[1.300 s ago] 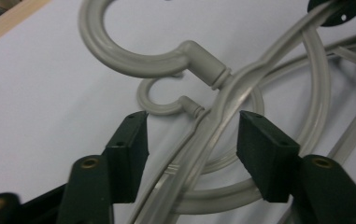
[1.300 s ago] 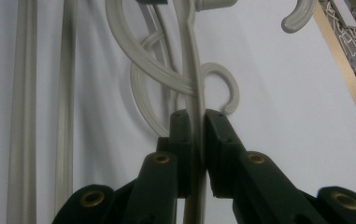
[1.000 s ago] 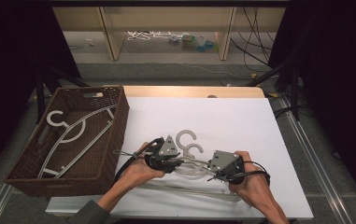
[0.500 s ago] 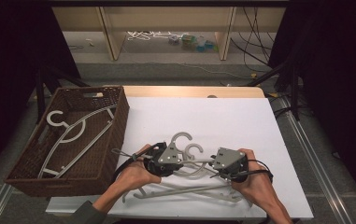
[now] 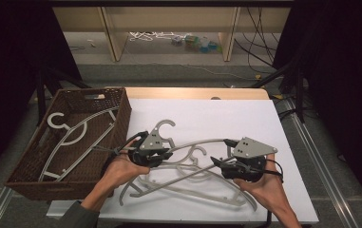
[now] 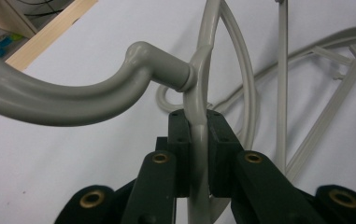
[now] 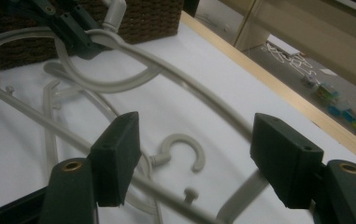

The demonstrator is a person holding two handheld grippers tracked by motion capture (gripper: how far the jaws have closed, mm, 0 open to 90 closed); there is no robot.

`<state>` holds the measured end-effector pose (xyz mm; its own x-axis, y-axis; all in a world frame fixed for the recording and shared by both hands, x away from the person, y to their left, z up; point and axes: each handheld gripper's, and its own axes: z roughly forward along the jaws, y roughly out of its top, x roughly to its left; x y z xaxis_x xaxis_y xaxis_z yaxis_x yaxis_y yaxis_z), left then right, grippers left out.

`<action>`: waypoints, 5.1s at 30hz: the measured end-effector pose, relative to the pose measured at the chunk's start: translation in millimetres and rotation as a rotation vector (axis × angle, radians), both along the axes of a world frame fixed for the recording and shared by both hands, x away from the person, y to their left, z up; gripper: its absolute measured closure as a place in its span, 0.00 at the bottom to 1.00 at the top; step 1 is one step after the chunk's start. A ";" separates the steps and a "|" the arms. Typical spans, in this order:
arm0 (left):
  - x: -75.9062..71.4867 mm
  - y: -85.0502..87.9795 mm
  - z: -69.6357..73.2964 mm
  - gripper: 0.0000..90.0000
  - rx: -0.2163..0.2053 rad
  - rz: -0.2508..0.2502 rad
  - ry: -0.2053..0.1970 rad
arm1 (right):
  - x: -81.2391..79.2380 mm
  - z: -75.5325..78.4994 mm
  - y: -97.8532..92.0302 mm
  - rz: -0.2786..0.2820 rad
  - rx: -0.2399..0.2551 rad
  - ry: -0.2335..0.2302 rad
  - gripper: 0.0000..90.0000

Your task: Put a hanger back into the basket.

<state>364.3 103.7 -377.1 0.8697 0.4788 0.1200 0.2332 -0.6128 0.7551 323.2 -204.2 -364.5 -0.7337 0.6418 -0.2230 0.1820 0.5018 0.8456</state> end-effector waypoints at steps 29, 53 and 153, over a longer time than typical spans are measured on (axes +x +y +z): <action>4.4 72.0 40.7 0.91 -0.317 0.160 0.060 | -10.8 -34.2 -17.3 -0.022 0.082 0.113 0.28; 24.9 160.4 113.8 0.91 -0.303 0.336 -0.006 | -10.2 -42.2 -20.9 -0.036 0.075 0.118 0.24; 66.6 279.4 -34.1 0.90 0.182 0.700 0.076 | -5.6 -50.0 -23.0 -0.049 0.065 0.142 0.22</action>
